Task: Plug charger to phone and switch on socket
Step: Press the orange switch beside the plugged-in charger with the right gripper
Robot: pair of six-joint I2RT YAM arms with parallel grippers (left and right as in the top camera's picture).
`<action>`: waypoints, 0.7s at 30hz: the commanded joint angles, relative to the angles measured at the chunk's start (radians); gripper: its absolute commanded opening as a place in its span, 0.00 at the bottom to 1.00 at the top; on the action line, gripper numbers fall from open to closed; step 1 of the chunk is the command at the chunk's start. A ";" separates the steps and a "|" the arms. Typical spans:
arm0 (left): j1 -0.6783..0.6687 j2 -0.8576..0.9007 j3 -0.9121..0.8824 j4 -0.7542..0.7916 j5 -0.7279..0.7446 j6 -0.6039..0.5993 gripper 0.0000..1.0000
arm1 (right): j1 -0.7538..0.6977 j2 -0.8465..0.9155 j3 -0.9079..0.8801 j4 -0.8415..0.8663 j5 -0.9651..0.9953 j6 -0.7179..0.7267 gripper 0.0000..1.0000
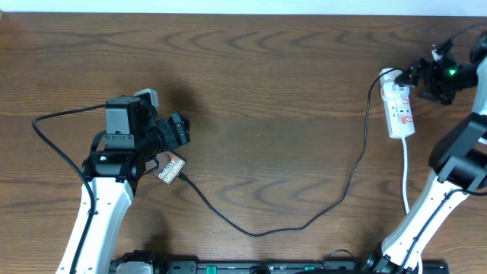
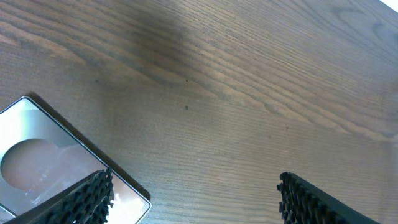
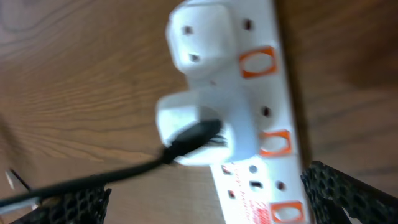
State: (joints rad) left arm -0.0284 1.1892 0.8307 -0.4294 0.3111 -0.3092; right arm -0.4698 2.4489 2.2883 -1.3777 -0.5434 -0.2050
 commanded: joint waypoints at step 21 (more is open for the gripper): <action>-0.002 0.006 0.029 -0.010 -0.010 0.018 0.84 | 0.077 0.058 0.013 0.001 0.048 0.055 0.98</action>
State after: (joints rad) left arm -0.0284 1.1892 0.8307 -0.4381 0.3111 -0.3092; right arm -0.4091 2.4752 2.2902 -1.3685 -0.4931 -0.1726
